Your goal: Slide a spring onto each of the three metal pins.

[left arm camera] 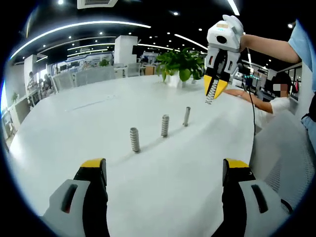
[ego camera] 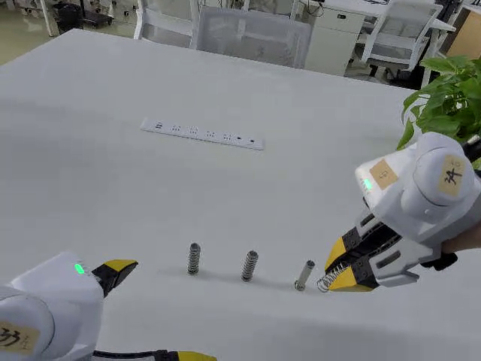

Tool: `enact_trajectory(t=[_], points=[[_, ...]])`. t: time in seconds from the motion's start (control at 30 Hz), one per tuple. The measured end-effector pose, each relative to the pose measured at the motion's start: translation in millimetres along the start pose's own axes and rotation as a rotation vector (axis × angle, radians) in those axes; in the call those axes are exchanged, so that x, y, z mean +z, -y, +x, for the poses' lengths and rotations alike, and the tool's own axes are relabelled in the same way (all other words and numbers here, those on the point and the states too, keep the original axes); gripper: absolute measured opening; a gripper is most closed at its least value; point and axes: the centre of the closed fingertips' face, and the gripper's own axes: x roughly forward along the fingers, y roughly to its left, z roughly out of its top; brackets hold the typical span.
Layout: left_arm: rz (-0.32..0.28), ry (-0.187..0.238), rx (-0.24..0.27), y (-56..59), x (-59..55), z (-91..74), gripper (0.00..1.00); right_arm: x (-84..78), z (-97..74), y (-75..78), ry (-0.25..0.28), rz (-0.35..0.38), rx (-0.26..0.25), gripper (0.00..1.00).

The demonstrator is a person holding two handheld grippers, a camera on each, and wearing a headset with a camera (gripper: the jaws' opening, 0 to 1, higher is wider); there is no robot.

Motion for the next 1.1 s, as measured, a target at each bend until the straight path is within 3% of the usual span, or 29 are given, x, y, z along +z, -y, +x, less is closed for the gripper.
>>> enact_trajectory(t=[0.2,0.33,0.47,1.1], points=[[-0.015,-0.023,0.003,0.2,-7.6,1.0,0.99,-4.8,0.3,13.5,-0.037,-0.018,0.005,0.07],[-0.025,-0.028,0.004,-0.6,-9.2,0.1,0.99,-12.0,2.7,27.6,-0.096,-0.064,-0.030,0.07],[-0.025,-0.029,0.006,-1.1,-9.8,-0.5,0.99,-12.9,6.7,33.8,-0.115,-0.069,-0.027,0.07],[-0.022,-0.056,0.000,-0.1,-14.9,-0.9,0.98,-10.7,21.7,41.6,-0.164,-0.098,0.013,0.07]])
